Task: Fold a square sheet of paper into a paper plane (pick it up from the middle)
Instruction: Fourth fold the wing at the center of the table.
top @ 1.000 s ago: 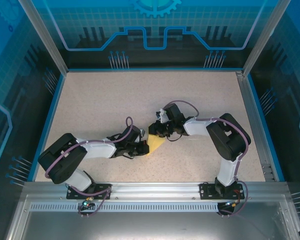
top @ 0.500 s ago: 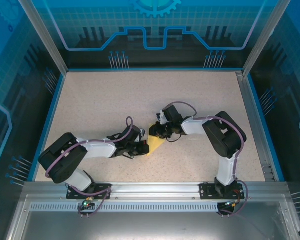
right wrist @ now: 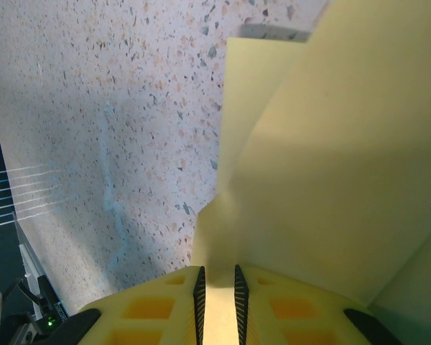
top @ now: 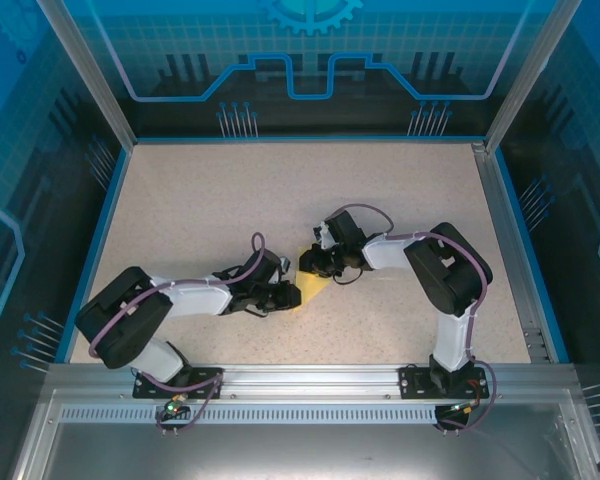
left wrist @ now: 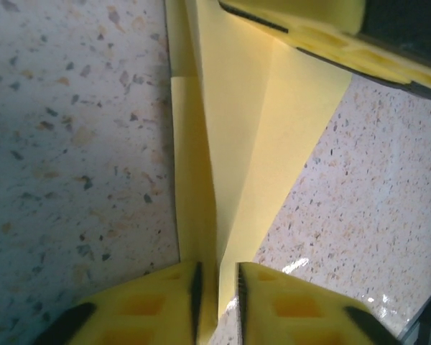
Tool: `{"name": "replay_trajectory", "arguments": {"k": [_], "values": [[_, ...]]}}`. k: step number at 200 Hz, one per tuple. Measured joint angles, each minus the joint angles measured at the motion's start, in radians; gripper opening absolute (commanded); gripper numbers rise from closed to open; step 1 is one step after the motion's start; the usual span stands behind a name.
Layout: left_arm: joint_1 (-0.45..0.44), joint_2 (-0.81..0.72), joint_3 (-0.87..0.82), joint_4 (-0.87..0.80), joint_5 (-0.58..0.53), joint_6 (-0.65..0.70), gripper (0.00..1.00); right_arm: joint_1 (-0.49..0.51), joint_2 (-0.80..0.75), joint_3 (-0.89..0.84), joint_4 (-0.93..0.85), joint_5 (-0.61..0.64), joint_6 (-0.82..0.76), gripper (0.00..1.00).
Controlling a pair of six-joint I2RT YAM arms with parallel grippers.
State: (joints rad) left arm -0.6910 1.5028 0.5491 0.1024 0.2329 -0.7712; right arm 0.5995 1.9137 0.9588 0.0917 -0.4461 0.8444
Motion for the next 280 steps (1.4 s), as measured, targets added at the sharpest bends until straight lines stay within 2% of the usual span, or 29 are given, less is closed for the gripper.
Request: {"name": "replay_trajectory", "arguments": {"k": [31, 59, 89, 136, 207, 280], "values": [[0.035, -0.113, -0.006, -0.052, -0.025, -0.04, 0.41, -0.001, -0.002, -0.013, 0.023, -0.004, 0.001, 0.21], [0.081, -0.228, -0.009, -0.102, -0.056, -0.063, 0.39, -0.004, -0.005, -0.024, 0.041, -0.008, 0.002, 0.21], [0.12, -0.251, -0.008, -0.136, -0.063, -0.081, 0.38, -0.004, -0.01, -0.039, 0.066, -0.007, 0.005, 0.21], [0.13, -0.11, 0.039, -0.099, 0.002, -0.106, 0.3, -0.004, -0.014, -0.048, 0.083, -0.006, 0.013, 0.21], [0.137, 0.068, 0.068, 0.04, 0.09, -0.166, 0.28, -0.004, -0.015, -0.05, 0.085, -0.006, 0.016, 0.22], [0.138, 0.145, 0.082, 0.091, 0.136, -0.173, 0.1, -0.005, -0.023, -0.069, 0.104, -0.006, 0.016, 0.22]]}}
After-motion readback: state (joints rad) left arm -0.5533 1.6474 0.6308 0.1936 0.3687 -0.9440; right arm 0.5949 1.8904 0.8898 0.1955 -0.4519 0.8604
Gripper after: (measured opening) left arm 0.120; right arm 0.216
